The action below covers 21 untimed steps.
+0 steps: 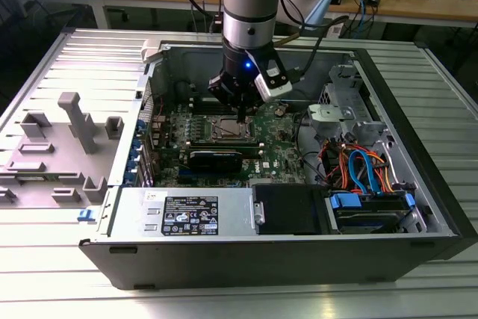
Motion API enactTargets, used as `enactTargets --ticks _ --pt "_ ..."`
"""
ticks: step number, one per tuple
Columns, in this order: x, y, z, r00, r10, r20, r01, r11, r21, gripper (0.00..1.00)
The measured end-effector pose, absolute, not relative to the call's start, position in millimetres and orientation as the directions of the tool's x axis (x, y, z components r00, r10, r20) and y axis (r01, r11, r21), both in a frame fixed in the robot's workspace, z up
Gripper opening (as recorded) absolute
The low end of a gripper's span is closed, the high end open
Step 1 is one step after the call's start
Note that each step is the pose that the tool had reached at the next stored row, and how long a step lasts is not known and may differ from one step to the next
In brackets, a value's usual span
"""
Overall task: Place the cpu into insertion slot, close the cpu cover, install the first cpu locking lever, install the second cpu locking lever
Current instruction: 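Install the second cpu locking lever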
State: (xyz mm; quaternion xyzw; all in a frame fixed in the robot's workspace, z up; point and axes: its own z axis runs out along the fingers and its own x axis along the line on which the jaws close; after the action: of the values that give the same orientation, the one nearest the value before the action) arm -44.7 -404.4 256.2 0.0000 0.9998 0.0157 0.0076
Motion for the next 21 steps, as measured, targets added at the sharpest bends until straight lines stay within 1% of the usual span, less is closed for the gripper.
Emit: enactTargets --ticks 21 --pt "-45.4 -404.2 260.8 -1.000 -0.001 -0.015 -0.001 1.000 0.031 0.11"
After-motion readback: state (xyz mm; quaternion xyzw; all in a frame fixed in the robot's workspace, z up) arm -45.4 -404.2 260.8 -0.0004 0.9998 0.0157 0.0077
